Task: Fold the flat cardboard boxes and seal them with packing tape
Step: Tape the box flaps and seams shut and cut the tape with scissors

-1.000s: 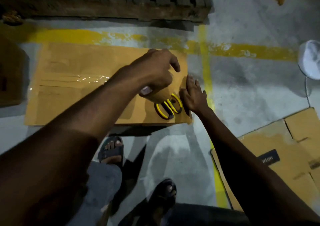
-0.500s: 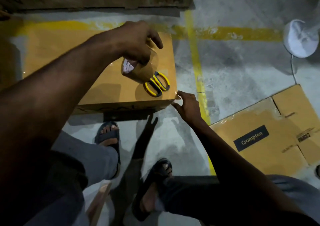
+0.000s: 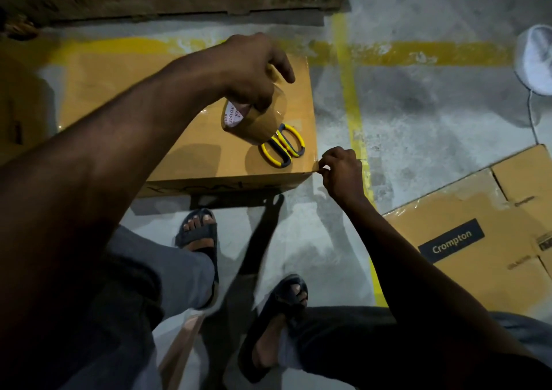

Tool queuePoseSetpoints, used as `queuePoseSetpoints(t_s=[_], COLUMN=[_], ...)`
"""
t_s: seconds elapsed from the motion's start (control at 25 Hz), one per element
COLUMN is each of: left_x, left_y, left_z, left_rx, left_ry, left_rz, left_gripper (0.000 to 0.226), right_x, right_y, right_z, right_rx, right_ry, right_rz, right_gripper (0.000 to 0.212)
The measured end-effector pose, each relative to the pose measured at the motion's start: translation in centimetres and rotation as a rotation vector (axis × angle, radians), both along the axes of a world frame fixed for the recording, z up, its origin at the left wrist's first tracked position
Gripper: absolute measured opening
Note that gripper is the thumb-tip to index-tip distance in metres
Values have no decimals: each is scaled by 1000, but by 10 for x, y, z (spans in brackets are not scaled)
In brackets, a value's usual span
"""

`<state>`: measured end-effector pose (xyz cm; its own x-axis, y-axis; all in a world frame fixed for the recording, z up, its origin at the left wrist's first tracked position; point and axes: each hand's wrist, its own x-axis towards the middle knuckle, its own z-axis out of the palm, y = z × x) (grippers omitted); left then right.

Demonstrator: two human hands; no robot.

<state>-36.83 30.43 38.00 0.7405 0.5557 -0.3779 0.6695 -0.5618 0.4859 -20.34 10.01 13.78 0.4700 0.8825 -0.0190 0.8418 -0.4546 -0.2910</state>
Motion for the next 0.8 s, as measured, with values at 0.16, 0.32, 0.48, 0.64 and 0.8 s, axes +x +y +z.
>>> queuePoseSetpoints(t_s=[0.16, 0.32, 0.48, 0.64, 0.8], left_x=[2, 4, 2, -1, -4], left_y=[-1, -3, -4, -5, -4], left_z=[0, 1, 1, 1, 2], left_rx=[-21, -26, -45, -59, -66], left_ry=[-6, -15, -21, -25, -32], left_rz=[1, -8, -4, -3, 6], left_gripper=[61, 60, 60, 61, 60], right_x=[-4, -5, -25, -37, -31], right_y=[-3, -5, -2, 17, 0], right_z=[-2, 2, 11, 15, 17], right_rx=[40, -44, -82, -92, 202], right_ry=[131, 232, 149, 177, 512], right_rz=[-78, -270, -118, -171, -232], right_gripper=[32, 35, 41, 46, 48])
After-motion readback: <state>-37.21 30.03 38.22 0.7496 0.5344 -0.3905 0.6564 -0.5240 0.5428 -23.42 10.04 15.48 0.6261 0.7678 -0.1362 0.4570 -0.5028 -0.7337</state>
